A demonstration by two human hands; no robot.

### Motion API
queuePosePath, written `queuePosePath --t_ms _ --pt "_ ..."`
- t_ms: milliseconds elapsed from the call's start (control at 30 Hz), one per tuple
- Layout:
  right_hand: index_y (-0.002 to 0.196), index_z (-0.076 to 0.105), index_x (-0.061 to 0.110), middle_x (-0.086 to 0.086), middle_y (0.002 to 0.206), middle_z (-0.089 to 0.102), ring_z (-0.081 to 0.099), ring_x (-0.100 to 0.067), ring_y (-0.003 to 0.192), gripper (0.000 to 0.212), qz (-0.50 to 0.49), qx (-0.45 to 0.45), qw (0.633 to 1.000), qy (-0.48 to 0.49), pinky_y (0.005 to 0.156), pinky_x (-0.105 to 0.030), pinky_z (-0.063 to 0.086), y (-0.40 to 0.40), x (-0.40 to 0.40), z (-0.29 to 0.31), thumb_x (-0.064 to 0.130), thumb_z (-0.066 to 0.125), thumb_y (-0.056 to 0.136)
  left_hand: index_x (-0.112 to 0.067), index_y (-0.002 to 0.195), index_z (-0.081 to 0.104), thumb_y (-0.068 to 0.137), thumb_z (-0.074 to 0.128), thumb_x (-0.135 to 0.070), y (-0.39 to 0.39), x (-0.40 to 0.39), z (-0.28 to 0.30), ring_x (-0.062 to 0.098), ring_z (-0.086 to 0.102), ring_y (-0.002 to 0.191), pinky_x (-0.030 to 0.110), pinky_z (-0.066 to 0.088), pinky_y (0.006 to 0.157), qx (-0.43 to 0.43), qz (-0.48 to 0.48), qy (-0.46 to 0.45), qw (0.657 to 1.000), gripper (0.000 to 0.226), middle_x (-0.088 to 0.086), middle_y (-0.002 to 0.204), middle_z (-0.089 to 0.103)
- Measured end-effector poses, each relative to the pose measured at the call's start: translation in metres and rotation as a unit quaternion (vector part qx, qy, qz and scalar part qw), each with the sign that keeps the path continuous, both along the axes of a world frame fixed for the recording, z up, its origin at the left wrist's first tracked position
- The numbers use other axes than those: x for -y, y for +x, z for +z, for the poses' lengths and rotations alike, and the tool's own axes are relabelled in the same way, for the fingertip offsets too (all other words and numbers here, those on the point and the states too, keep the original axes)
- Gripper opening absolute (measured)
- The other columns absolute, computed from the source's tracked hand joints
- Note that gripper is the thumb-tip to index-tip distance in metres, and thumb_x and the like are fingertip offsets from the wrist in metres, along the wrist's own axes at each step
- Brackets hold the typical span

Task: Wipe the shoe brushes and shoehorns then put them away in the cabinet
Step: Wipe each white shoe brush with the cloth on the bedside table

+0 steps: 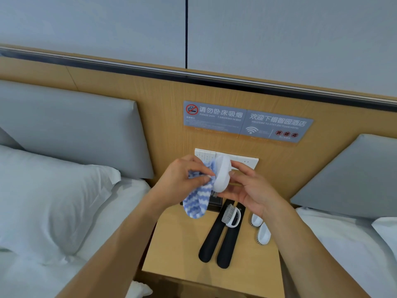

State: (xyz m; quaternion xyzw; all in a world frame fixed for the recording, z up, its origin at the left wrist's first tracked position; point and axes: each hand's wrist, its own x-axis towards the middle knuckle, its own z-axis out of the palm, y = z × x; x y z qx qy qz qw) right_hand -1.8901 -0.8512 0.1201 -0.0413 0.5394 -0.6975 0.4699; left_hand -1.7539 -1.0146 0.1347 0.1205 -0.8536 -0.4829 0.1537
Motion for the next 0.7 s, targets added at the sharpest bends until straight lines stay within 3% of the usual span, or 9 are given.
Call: queuePosePath --t_ms 100,133,367,467,567,700 --pt "0.122 0.063 0.020 -0.023 0.111 0.072 0.071 -0.044 0.099 0.032 -0.031 -0.011 0.999 -0.012 0.074 -0.055 0.061 -0.001 0.005 0.004 0.000 0.051 0.101 -0.028 0.088 0.078 0.085 0.074 -0.018 0.005 -0.010 -0.004 0.006 0.069 0.087 0.015 0.051 0.070 -0.041 0.103 0.211 0.971 0.011 -0.008 0.097 0.071" --pt "0.117 0.065 0.023 -0.023 0.112 0.072 0.072 -0.043 0.098 0.032 -0.036 -0.014 0.999 -0.017 0.072 -0.053 0.062 -0.001 0.006 0.006 0.000 0.050 0.101 -0.027 0.090 0.078 0.085 0.074 -0.018 0.005 -0.013 -0.005 0.008 0.070 0.088 0.016 0.053 0.068 -0.050 0.118 0.245 0.961 0.011 -0.007 0.099 0.071" --pt "0.117 0.064 0.025 -0.017 0.106 0.076 0.074 -0.037 0.092 0.031 -0.024 -0.047 0.998 -0.014 0.066 -0.043 0.062 0.001 0.013 0.014 0.003 0.049 0.102 -0.036 0.096 0.069 0.073 0.085 -0.022 -0.001 -0.024 -0.003 -0.004 0.060 0.091 0.008 0.048 0.074 -0.027 0.114 0.076 0.990 0.031 -0.013 0.103 0.059" --pt "0.124 0.061 0.024 -0.016 0.105 0.076 0.075 -0.035 0.092 0.033 -0.011 -0.065 0.998 -0.013 0.067 -0.043 0.062 0.002 0.013 0.014 0.002 0.050 0.102 -0.029 0.096 0.073 0.072 0.085 -0.023 -0.003 -0.021 -0.001 -0.005 0.057 0.092 0.008 0.046 0.073 -0.029 0.116 0.067 0.991 0.028 -0.013 0.101 0.057" --pt "0.132 0.058 0.023 -0.019 0.107 0.074 0.075 -0.033 0.092 0.039 -0.010 -0.100 0.995 -0.004 0.069 -0.043 0.062 0.004 0.013 0.015 0.001 0.052 0.100 -0.036 0.089 0.072 0.074 0.083 -0.026 -0.006 -0.019 0.004 -0.002 0.057 0.090 0.008 0.046 0.074 -0.031 0.096 0.063 0.993 0.022 -0.013 0.098 0.058" --pt "0.122 0.064 0.032 -0.016 0.099 0.071 0.075 -0.030 0.087 0.042 -0.020 -0.187 0.982 0.010 0.064 -0.035 0.060 0.006 0.015 0.018 -0.001 0.053 0.099 -0.035 0.083 0.073 0.078 0.079 -0.032 -0.014 -0.015 0.014 -0.003 0.061 0.086 0.008 0.047 0.070 0.000 0.086 0.081 0.993 0.008 -0.012 0.096 0.063"
